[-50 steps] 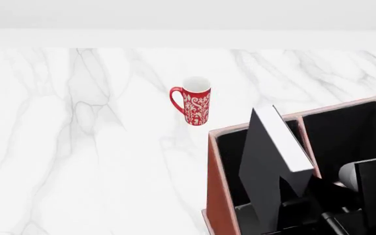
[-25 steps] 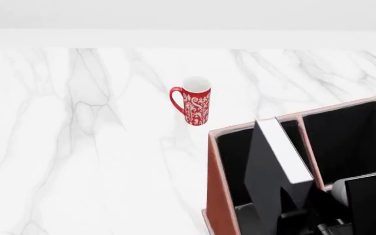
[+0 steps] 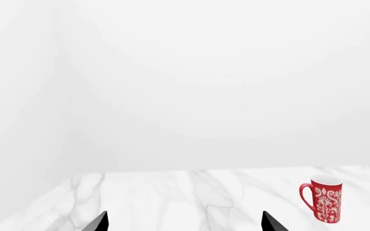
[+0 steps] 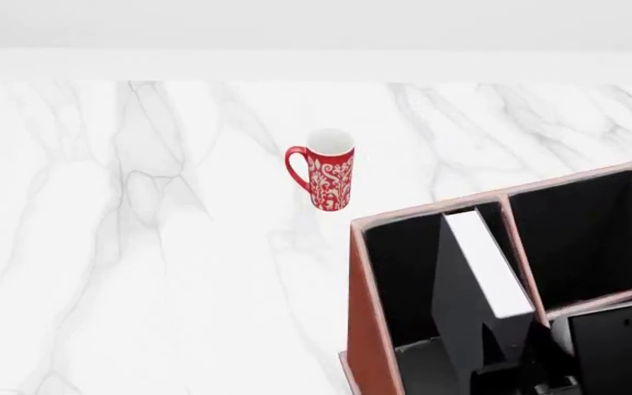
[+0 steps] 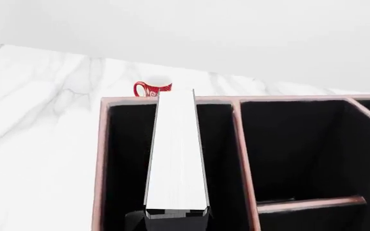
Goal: Pick up the book and place it in the left compartment of the caddy.
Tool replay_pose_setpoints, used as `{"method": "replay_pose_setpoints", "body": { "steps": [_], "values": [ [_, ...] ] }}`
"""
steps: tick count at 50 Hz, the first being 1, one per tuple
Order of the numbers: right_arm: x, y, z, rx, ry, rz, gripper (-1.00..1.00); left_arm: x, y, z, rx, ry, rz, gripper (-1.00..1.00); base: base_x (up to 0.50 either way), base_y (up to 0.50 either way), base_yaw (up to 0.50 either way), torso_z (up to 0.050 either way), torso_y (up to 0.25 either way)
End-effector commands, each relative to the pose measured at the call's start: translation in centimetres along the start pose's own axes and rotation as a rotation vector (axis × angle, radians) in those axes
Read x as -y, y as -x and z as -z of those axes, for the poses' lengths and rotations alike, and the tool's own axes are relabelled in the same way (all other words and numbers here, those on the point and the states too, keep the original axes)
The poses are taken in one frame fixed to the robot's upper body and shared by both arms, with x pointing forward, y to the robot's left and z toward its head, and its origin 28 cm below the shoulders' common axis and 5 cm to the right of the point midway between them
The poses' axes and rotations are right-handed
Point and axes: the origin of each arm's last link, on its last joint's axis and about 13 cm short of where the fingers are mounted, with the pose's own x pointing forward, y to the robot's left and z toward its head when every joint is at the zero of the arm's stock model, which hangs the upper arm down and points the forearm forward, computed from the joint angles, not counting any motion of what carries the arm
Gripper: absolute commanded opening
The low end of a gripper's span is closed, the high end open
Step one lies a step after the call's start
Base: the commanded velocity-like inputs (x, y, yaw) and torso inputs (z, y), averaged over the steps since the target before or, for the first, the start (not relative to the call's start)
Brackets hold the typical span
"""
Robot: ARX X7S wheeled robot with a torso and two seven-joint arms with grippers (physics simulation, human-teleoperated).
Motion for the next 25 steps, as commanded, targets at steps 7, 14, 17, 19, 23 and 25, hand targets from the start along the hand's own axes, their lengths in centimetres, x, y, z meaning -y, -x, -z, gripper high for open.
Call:
{"method": "replay_pose_setpoints", "body": {
  "steps": [7,14,17,19,23,25],
  "values": [
    [0.5,-0.7,0.3,0.029,0.081,0.027,-1.0,0.0,0.0,0.0,0.001,0.0,0.001,1.0,0.0,0.0,0.0,0.0,0.001],
    [0.6,-0.9,0.6,0.017,0.083,0.026,-1.0,0.0,0.0,0.0,0.001,-0.001,0.0,1.0,0.0,0.0,0.0,0.0,0.001],
    [0.6,-1.1,0.9,0.011,0.08,0.026,-1.0,0.0,0.0,-0.1,0.001,-0.001,0.0,1.0,0.0,0.0,0.0,0.0,0.003],
    [0.6,-1.1,1.0,0.009,0.08,0.025,-1.0,0.0,0.0,-0.1,0.001,0.0,0.0,1.0,0.0,0.0,0.0,0.0,0.0],
    [0.6,-1.2,1.4,0.003,0.077,0.022,-1.0,0.0,0.0,0.0,0.001,-0.002,0.0,1.0,0.0,0.0,0.0,0.0,0.0],
    [0.6,-1.3,1.5,0.003,0.076,0.024,-1.0,0.0,0.0,0.0,0.001,-0.002,0.001,1.0,0.0,0.0,0.0,0.0,0.005]
  ]
}}
